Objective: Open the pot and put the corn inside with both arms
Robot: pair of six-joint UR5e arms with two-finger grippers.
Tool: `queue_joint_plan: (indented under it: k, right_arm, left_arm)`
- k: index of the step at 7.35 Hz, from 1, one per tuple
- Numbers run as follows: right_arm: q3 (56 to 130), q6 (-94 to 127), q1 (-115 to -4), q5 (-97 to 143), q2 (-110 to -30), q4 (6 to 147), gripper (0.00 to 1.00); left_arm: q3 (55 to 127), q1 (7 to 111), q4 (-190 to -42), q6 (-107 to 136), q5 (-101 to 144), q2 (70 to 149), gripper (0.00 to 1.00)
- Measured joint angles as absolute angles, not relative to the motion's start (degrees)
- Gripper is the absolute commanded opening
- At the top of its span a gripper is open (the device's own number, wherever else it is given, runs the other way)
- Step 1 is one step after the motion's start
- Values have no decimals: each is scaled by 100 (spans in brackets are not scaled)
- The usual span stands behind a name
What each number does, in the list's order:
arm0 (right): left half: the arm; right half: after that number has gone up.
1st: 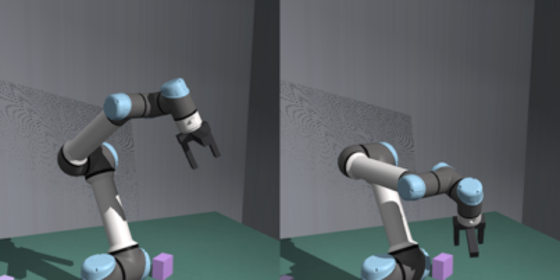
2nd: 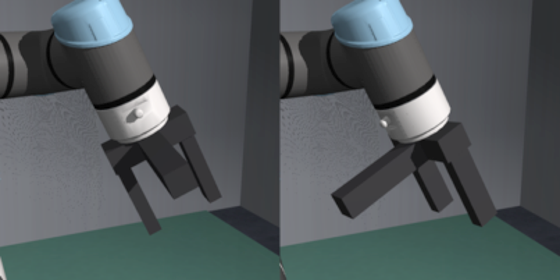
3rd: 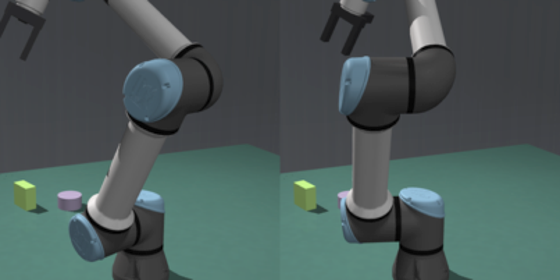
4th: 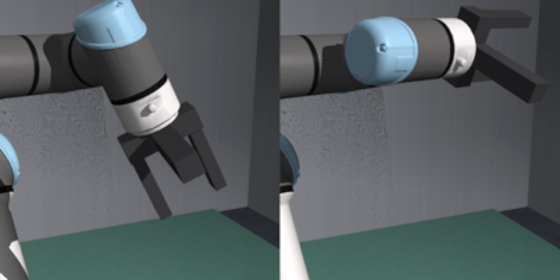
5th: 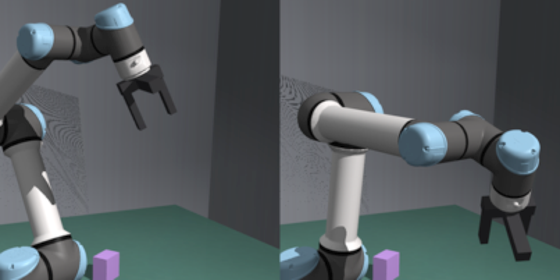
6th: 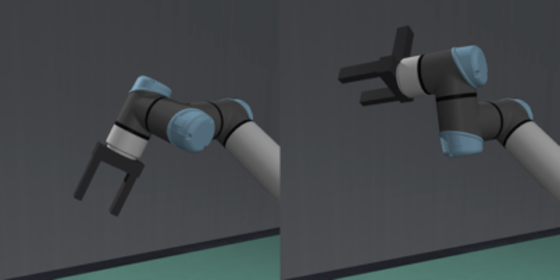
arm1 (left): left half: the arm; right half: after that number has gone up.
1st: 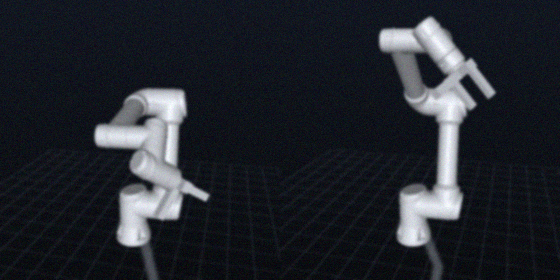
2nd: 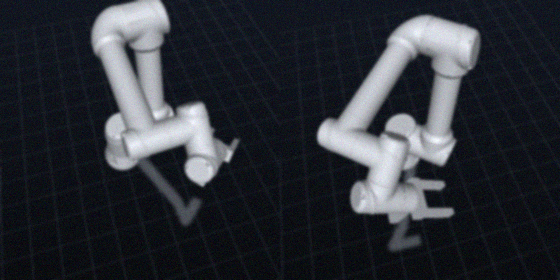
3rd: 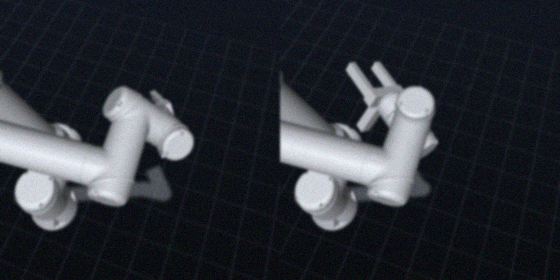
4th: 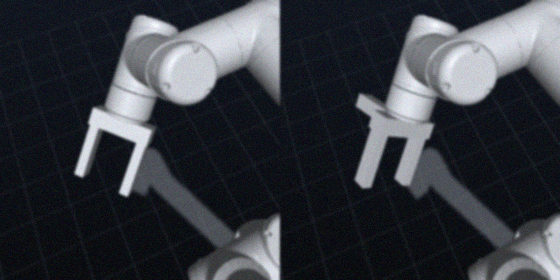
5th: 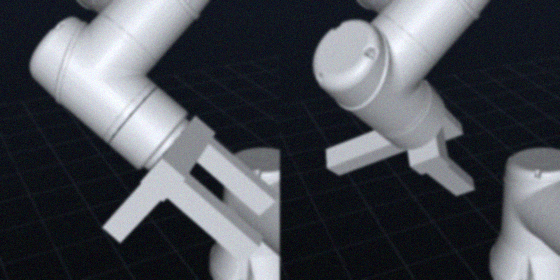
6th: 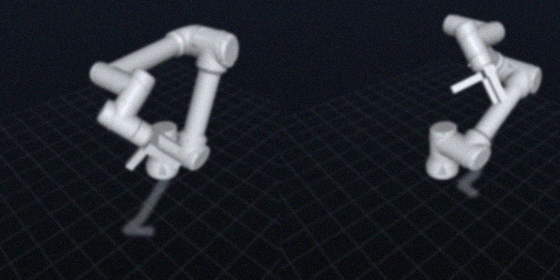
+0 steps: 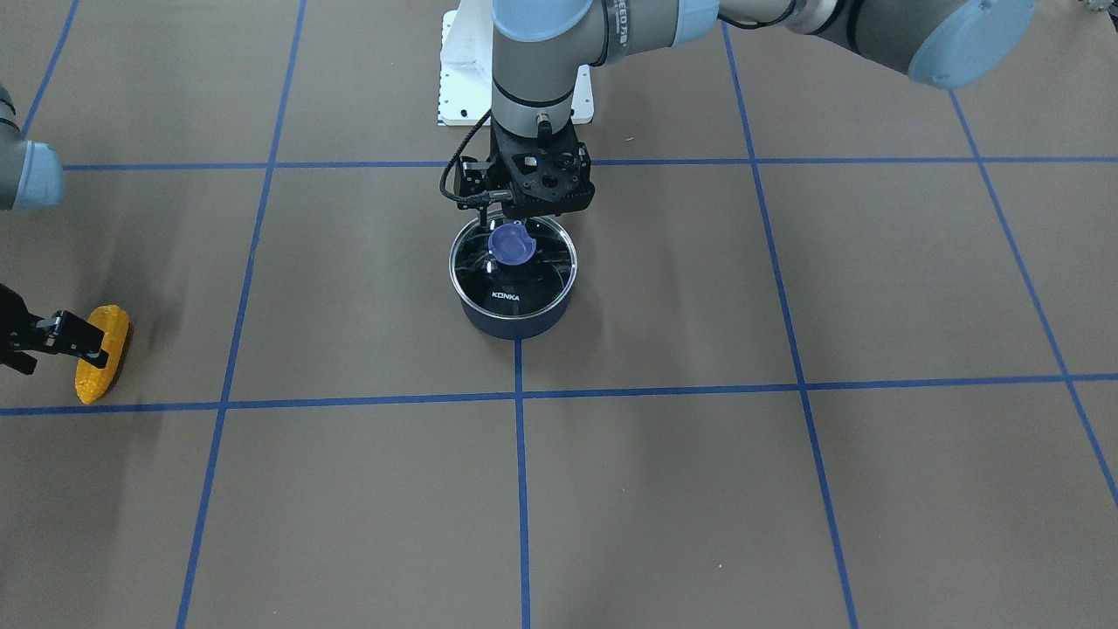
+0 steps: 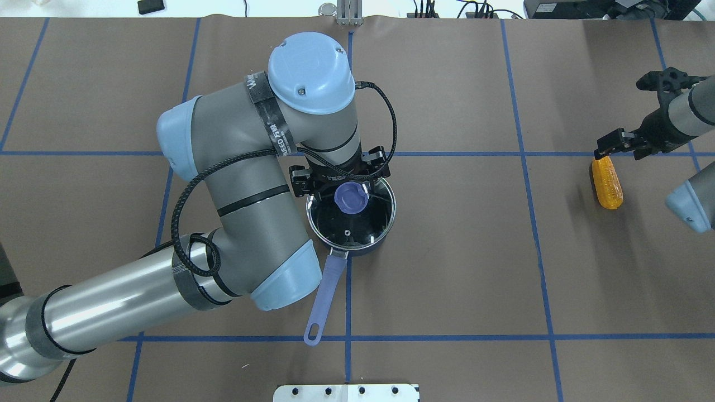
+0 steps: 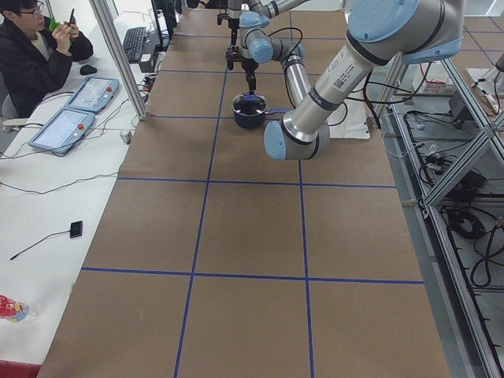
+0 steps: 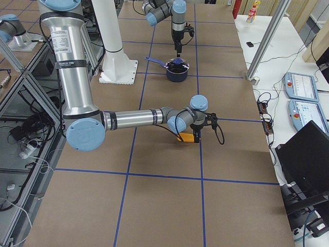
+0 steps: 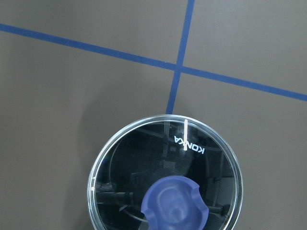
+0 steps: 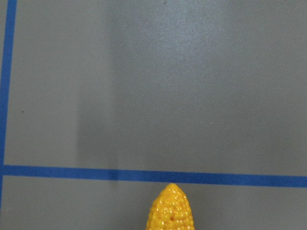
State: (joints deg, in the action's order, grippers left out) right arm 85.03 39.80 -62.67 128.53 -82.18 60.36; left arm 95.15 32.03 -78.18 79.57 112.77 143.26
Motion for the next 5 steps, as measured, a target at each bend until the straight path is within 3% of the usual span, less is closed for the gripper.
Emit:
queue_joint_plan:
  k: [3,4,5]
  right_arm:
    - [8420,3973,-5972,12845,-8244,6074,94]
    - [8364,3973,-5854,12839,-8214,6085,80]
    - [8340,3973,-5795,12839,-8195,6087,53]
  left_arm:
    - [9367,3149,-7929,7951,11266,14338,97]
    - [9332,3143,-7991,7951,11247,14332,97]
    - [9312,3140,-8025,7948,11238,14331,97]
